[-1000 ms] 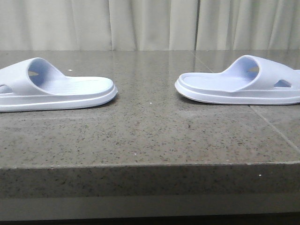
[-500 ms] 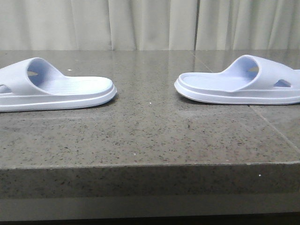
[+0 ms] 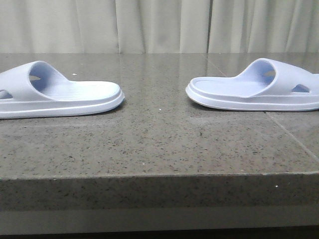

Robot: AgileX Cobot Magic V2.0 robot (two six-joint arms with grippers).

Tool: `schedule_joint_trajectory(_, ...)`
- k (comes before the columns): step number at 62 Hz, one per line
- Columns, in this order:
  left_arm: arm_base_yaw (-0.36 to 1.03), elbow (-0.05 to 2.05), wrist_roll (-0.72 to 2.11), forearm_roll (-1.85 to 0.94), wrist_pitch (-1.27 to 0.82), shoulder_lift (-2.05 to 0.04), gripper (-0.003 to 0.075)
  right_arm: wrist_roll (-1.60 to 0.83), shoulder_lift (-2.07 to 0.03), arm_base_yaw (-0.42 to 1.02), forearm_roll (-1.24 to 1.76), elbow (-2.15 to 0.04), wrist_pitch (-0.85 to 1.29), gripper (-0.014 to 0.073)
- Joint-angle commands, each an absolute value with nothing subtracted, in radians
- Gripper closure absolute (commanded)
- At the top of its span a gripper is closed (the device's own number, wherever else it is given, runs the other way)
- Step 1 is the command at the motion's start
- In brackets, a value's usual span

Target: Insert blue slippers together front up

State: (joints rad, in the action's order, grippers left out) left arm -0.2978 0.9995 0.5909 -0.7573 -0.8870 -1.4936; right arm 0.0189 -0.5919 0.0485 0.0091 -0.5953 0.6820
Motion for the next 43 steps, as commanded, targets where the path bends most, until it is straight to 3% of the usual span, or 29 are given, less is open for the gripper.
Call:
schedule_joint_trajectory(1,-0.302,1.031,0.642,-0.861,-0.871,-1.499,0.0373,0.017,-0.600,0.048,0.009,-0.633,0.622,0.0190)
schedule_joint_trajectory(29,-0.302,1.031,0.755,-1.004,-0.919,-1.599,0.0379,0.017,-0.600,0.048,0.009,-0.633,0.622,0.0190)
schedule_joint_trajectory(43,-0.279,1.031,0.757,-1.016,-0.934,-1.631,0.0482,0.017,-0.600,0.048,0.009,-0.633,0.622,0.0190)
